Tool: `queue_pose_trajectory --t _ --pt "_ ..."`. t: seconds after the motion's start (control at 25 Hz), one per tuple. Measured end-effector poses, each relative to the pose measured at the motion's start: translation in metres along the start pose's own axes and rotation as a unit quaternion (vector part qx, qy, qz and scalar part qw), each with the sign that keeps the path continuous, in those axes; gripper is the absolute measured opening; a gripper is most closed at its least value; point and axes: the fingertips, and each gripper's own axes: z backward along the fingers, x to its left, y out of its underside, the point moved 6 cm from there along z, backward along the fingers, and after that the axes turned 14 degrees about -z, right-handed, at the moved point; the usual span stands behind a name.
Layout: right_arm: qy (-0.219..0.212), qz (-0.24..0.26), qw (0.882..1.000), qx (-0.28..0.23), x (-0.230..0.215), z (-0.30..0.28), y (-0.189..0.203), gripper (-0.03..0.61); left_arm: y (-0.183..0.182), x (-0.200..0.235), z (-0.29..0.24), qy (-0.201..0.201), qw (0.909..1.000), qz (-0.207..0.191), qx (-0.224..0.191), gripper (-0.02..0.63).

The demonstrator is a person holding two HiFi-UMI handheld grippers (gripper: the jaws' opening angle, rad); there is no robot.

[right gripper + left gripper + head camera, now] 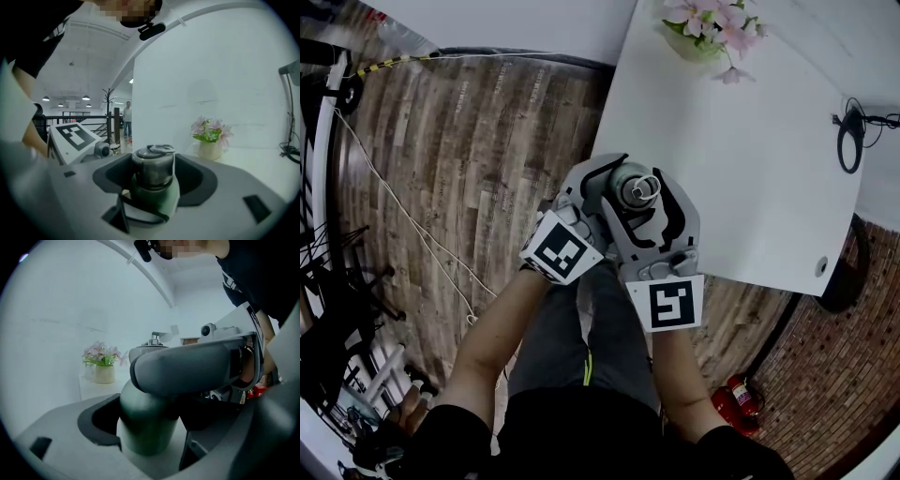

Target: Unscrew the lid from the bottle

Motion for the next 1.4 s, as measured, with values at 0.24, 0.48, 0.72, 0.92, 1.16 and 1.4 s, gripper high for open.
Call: queue_pose_trajectory --t 0.24,0.48,0.72,0.92,1.16,1.4 --pt "-0.001 0.004 1.0 0.01 -0.001 0.0 0.003 0.27 0.0 -0.001 -0.001 0.0 1.0 0.002 -0.001 0.37" --pt "0.003 0.028 1.0 0.007 0.0 -0.002 0.001 0.272 0.001 0.0 -0.001 -0.001 1.0 0.005 -0.002 0.37" --pt "-0.008 0.034 0.999 0.013 0.0 -0.002 0.002 0.27 0.005 -0.003 0.0 0.0 0.9999 0.012 0.003 0.37" --pt "-0.117 0.001 0.991 0.063 -0.011 0.0 0.006 0.27 0.009 -0.005 0.0 -0.002 0.9998 0.019 0.004 0.37" --pt "-0.319 0.038 0.937 0.134 -0.022 -0.01 -0.004 0.27 0.002 -0.001 0.0 0.002 1.0 0.009 0.0 0.37" --pt "-0.336 0.051 0.933 0.117 -0.021 -0.011 -0.004 0.27 0.001 -0.001 -0.001 0.003 1.0 0.005 -0.003 0.37"
